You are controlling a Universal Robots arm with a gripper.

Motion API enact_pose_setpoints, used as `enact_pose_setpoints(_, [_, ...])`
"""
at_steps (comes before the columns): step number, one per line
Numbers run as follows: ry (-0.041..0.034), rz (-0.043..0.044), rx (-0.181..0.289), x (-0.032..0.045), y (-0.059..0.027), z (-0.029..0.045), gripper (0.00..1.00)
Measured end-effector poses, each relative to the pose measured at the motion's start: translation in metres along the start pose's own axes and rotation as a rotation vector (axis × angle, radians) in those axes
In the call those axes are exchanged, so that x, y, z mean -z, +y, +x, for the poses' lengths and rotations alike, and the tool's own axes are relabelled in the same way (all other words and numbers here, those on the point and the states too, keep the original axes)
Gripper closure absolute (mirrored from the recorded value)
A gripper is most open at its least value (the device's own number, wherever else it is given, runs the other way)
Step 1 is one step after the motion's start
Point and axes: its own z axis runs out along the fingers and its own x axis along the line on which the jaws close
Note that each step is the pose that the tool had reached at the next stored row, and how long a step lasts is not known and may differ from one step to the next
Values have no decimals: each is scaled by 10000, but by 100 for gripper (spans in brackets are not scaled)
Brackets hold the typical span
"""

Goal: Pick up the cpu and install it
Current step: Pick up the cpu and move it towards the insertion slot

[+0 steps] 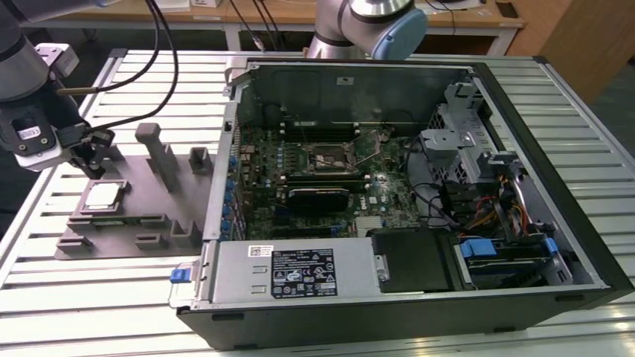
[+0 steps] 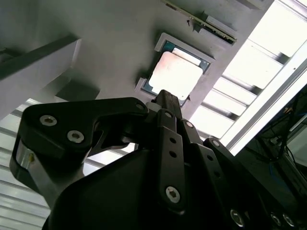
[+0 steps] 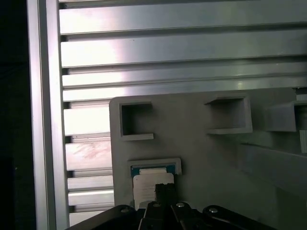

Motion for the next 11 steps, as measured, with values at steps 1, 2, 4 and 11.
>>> enact_pose_setpoints(1, [-1,0,0,-7,-4,6,89])
enact_pose_setpoints(2, [0,0,0,-13,-8,11,89])
enact_pose_setpoints(4, [0,0,-2,-27,-18,21,89])
enact_pose_setpoints(11, [0,0,0,-73,-46,53,89])
